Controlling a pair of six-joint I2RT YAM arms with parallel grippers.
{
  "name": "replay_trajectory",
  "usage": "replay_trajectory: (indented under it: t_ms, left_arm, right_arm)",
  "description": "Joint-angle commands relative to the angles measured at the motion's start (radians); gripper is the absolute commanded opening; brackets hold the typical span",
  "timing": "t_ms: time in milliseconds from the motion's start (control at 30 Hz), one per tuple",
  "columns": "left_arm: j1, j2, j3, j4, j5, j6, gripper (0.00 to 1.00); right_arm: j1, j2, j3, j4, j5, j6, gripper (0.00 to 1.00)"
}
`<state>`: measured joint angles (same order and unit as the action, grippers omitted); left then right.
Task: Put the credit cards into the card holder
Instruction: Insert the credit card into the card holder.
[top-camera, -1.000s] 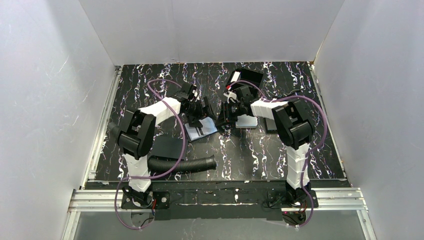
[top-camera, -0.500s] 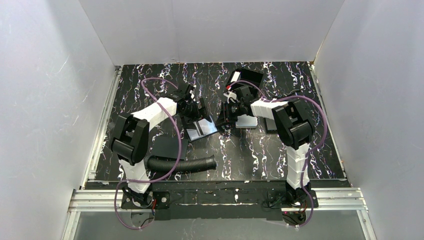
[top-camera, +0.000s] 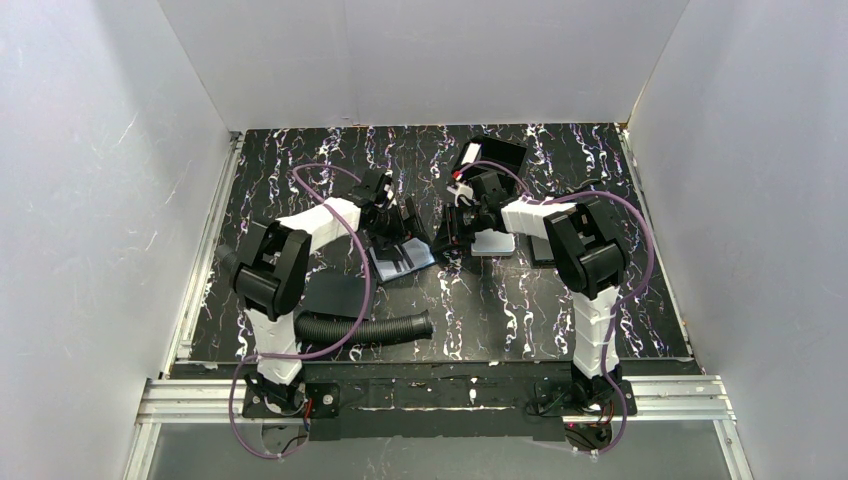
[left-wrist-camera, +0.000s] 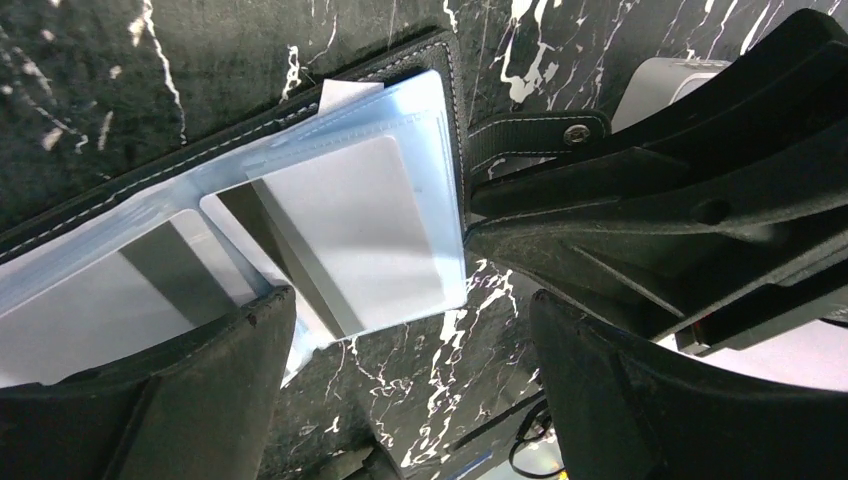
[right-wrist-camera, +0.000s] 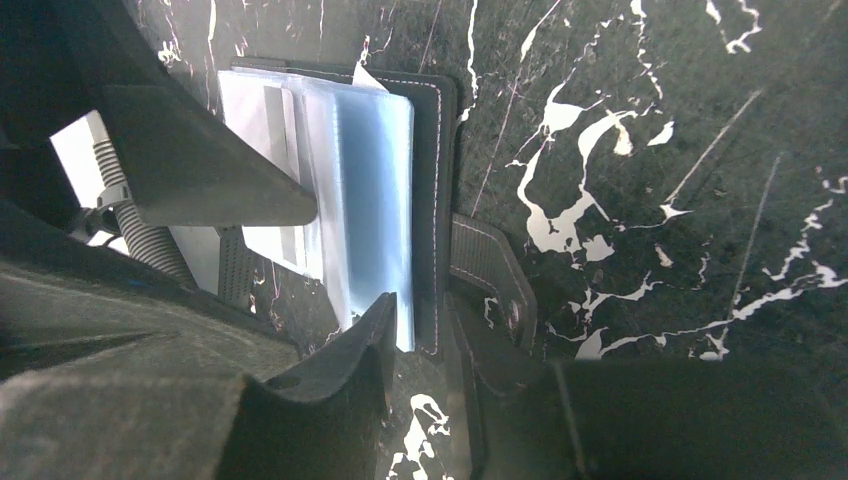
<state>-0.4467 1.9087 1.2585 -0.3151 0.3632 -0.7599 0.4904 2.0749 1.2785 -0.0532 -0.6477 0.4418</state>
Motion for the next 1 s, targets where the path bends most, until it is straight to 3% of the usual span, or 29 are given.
replay_trajectory:
  t_ms: [0, 500, 667, 967]
  left_arm:
    - [-0.003, 0.047, -0.040, 0.058, 0.011, 0.006, 0.86]
    - [-0.011, 0.035, -0.054, 0.174, 0.044, 0.062, 0.85]
    - [-0.010, 0.021, -0.065, 0.152, 0.023, 0.068, 0.84]
    - [-0.007, 0.007, -0.142, 0.171, -0.031, 0.070, 0.54]
  right_arm:
    - [-0.001, 0.008, 0.000, 0.008, -0.027, 0.000, 0.32]
    - [0.000, -0.003, 0.006, 0.015, -0.040, 0.015, 0.32]
    - [-0.015, -0.053, 0.037, -0.084, 0.004, -0.028, 0.41]
    - [-0.062, -0.112, -0.006, -0.054, -0.067, 0.028, 0.44]
